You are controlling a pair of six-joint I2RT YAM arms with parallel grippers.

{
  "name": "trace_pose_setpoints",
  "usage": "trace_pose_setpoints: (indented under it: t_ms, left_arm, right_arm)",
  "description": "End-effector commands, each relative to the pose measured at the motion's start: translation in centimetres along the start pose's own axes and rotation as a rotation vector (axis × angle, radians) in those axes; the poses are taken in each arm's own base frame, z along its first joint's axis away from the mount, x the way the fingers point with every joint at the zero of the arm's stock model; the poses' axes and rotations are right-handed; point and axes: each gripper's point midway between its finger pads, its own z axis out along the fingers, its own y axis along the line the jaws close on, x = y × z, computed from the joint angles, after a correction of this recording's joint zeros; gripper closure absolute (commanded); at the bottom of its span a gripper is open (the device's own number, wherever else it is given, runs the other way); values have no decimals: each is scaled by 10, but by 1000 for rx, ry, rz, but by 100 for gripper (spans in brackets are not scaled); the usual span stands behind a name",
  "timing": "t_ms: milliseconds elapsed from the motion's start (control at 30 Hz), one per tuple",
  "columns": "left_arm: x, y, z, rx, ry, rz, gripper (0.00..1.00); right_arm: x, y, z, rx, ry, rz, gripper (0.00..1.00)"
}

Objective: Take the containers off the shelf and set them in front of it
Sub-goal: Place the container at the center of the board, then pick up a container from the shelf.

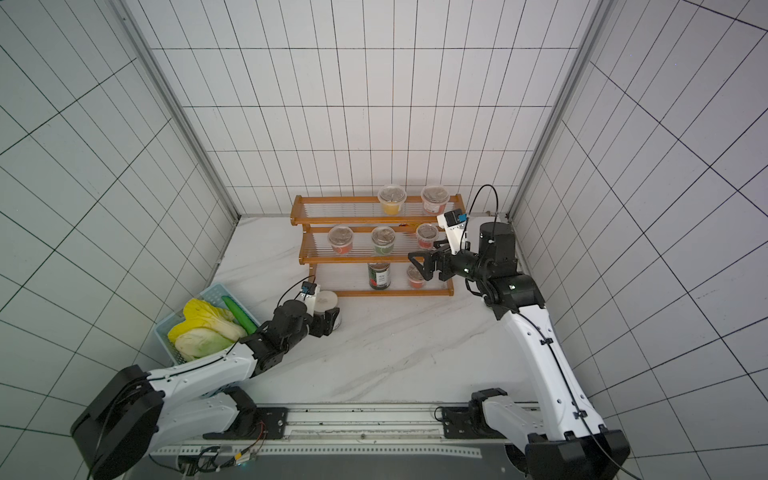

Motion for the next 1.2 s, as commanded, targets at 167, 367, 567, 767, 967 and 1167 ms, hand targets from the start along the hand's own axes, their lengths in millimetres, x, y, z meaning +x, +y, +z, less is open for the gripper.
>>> trace_pose_setpoints:
  t_ms: [167, 367, 567, 767, 967, 1167]
  left_arm:
    - [-4, 2, -7, -19, -12, 7, 8]
    - [-7, 0, -15, -15, -9, 12, 8]
    - [-17, -4, -27, -10, -22, 18, 2]
    - [-32, -3, -42, -21, -29, 2, 2]
    - [-55, -2, -62, -20, -86, -14, 2]
    - [-78, -3, -75, -28, -118, 3, 2]
  right_arm:
    - [6, -1, 4, -2, 8, -17, 1]
    - [6, 0, 4, -6, 5, -15, 1]
    - [5, -2, 7, -3, 3, 5, 1]
    - [-7, -5, 21, 41, -9, 54, 1]
    - [-38, -2, 42, 96, -34, 57, 1]
    - [-61, -5, 71, 173, -30, 50, 1]
